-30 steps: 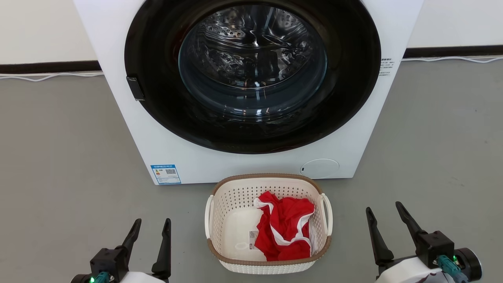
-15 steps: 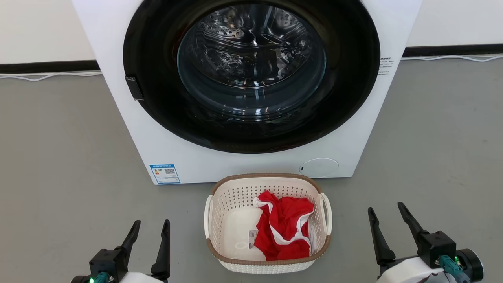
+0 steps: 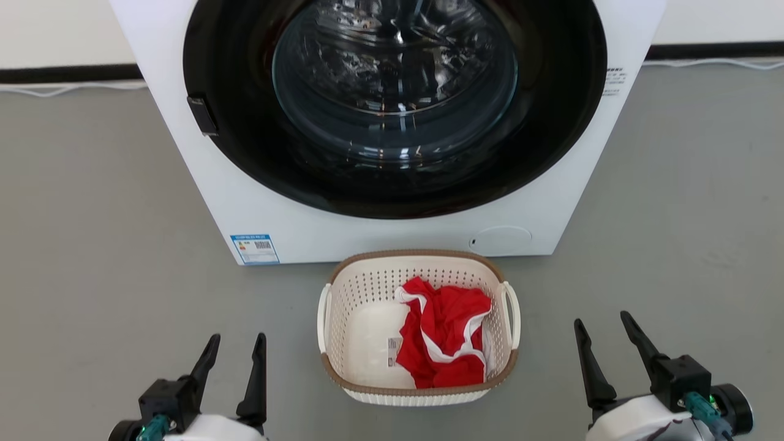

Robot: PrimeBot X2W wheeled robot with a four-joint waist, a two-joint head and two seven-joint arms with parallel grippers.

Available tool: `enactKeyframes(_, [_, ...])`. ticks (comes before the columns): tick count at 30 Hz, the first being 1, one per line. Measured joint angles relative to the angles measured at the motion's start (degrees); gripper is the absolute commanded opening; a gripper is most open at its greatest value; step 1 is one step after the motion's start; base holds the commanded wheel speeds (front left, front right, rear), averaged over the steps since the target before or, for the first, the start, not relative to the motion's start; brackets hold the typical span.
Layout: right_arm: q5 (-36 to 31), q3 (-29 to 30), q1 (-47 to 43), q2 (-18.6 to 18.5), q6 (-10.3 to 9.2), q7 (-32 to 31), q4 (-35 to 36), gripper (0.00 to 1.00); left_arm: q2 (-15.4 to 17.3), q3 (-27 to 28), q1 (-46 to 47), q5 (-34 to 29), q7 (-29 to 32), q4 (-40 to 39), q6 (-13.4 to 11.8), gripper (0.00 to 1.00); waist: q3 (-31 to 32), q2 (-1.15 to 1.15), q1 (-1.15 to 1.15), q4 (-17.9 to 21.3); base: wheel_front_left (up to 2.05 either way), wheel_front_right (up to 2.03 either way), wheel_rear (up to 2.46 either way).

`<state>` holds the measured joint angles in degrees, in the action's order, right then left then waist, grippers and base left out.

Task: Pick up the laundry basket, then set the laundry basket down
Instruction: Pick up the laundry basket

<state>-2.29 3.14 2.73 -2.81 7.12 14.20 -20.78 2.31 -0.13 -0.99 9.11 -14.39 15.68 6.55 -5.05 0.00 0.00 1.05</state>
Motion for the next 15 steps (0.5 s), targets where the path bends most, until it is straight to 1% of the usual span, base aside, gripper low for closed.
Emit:
enactKeyframes(3, [0.07, 0.08, 1.27, 0.01, 0.0, 0.01, -0.71, 1.0, -0.01, -0.34, 1.4, 0.27, 0.0, 0.33, -0.1, 1.0, -1.34, 0.0, 0.0, -0.02, 0.0, 0.0, 0.0])
enactKeyframes(7, [0.02, 0.48, 3.85, 0.01, 0.0, 0.01, -2.6, 1.0, -0.02, -1.05, 3.76, 1.78, 0.0, 1.59, -1.05, 1.0, -3.34, 0.0, 0.0, -0.17, 0.0, 0.0, 0.0])
enactKeyframes(15, [0.36, 0.67, 11.13, 0.0, 0.01, 0.02, -9.8, 1.0, -0.04, -2.91, 10.5, 3.26, -0.08, 8.49, -1.25, 1.0, -8.8, 0.0, 0.0, -0.08, 0.0, 0.0, 0.0])
